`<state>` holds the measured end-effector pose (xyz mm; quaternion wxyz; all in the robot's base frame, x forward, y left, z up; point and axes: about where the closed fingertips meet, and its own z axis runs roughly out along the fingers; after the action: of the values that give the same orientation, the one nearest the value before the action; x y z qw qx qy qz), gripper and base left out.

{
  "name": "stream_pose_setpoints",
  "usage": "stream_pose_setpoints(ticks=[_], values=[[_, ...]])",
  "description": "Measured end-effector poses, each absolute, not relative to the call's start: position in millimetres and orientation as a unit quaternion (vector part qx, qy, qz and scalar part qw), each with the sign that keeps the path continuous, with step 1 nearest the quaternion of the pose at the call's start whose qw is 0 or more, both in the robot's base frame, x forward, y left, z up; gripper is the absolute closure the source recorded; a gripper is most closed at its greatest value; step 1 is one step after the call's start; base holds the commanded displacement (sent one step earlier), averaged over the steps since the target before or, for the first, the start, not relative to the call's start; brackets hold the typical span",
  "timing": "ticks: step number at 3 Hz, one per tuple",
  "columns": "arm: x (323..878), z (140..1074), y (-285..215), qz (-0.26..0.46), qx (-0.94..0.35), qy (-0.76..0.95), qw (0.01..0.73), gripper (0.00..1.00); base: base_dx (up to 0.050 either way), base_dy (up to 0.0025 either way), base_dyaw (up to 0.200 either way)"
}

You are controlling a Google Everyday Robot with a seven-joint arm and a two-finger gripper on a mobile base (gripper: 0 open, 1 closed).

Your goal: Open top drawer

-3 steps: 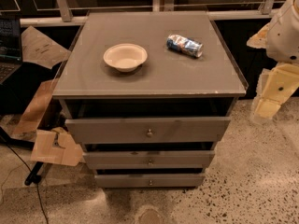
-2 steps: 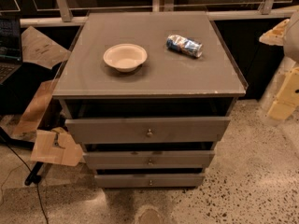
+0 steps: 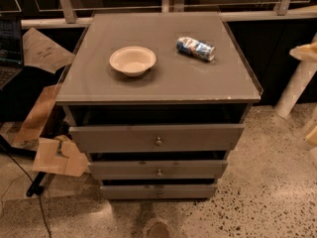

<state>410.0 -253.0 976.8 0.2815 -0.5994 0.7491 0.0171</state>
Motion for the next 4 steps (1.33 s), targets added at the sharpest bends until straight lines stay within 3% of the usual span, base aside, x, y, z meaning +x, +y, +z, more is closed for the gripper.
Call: stream_pose_setpoints(ticks=[2, 4], values=[[424, 942, -209, 0.139, -0.612, 0.680, 0.379, 0.00, 0.000, 0.00000, 0.000], [417, 930, -180, 0.175, -0.615, 0.663, 0.389, 0.00, 0.000, 0.00000, 0.000]])
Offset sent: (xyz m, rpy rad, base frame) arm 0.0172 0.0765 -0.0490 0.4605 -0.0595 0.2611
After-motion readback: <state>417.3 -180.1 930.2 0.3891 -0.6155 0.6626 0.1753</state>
